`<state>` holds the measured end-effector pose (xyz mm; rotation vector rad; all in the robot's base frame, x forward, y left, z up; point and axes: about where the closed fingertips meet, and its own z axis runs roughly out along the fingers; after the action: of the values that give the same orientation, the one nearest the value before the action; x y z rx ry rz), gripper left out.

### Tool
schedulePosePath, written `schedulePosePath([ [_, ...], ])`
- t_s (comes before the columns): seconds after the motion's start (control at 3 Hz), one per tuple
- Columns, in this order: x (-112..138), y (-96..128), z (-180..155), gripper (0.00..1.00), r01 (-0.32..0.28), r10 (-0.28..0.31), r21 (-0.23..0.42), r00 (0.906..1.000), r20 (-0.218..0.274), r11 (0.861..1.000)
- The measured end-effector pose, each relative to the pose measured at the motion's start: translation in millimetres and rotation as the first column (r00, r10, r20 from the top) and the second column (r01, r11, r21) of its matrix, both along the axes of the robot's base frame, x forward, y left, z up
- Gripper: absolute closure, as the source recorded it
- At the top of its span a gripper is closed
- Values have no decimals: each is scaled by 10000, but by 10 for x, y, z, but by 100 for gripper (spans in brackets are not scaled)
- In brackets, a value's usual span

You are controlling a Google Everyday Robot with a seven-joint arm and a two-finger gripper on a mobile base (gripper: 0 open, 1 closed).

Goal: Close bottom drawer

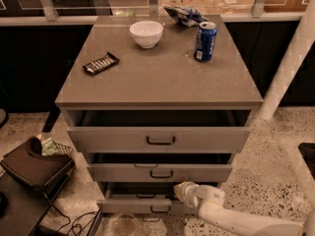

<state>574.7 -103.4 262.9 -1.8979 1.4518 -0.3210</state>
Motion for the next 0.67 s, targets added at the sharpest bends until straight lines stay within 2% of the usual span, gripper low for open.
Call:
schedulePosePath([
  [0.67,-1,0,0,100,1,-1,-1,10000,-2,10000],
])
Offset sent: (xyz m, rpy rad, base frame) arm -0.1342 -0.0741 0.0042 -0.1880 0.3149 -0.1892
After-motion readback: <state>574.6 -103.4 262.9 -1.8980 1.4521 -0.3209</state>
